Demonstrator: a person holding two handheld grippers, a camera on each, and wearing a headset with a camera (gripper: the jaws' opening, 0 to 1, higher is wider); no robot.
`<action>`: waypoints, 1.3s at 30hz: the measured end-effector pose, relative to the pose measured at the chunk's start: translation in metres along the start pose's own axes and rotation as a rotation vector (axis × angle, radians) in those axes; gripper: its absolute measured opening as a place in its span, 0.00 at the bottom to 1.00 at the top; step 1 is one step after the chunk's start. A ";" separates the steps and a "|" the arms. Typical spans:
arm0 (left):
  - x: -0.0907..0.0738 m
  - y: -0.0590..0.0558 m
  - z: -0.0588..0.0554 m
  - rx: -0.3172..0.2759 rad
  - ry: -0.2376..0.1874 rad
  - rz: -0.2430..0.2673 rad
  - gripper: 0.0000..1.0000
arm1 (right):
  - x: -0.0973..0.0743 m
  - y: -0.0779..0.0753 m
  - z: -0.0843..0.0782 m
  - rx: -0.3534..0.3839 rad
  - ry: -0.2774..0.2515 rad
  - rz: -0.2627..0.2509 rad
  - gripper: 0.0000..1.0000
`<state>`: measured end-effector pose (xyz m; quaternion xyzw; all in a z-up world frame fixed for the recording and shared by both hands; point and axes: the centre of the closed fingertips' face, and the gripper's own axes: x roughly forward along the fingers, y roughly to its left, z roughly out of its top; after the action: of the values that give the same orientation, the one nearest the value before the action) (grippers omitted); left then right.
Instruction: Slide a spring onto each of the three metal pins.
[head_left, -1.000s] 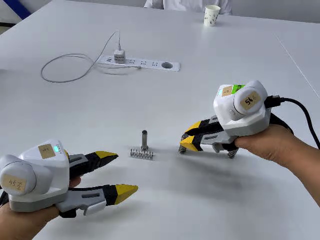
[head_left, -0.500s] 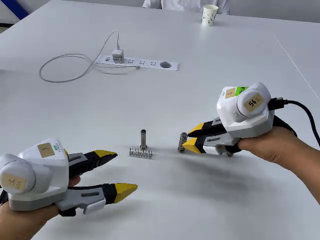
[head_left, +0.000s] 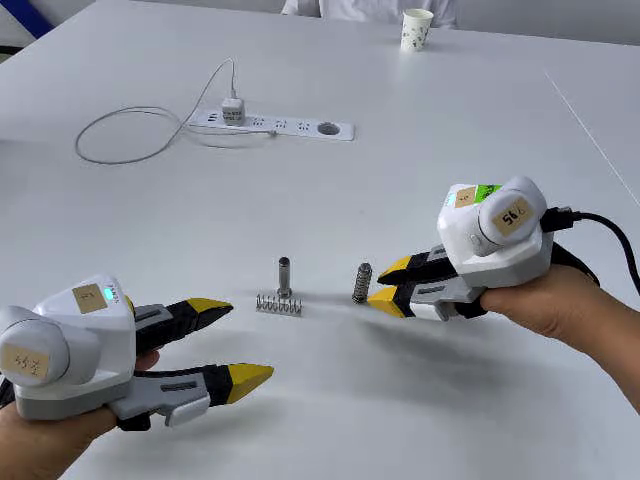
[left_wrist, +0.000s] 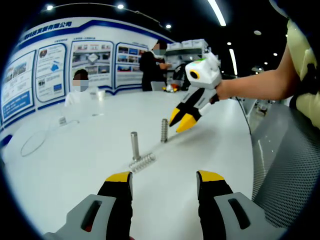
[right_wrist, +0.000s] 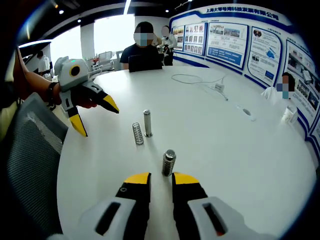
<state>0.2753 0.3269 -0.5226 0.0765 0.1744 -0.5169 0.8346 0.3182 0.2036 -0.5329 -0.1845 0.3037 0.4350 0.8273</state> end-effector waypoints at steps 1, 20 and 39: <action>0.000 0.000 0.000 0.000 0.000 0.000 0.52 | 0.000 0.002 -0.001 -0.001 0.003 0.002 0.18; 0.000 0.000 0.001 0.004 -0.003 0.000 0.53 | 0.006 0.020 0.000 -0.013 0.003 0.029 0.18; -0.003 0.000 0.002 0.005 -0.006 0.006 0.52 | 0.018 0.033 0.017 -0.038 -0.015 0.062 0.18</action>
<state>0.2747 0.3288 -0.5194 0.0775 0.1704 -0.5151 0.8365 0.3043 0.2420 -0.5334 -0.1876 0.2949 0.4676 0.8119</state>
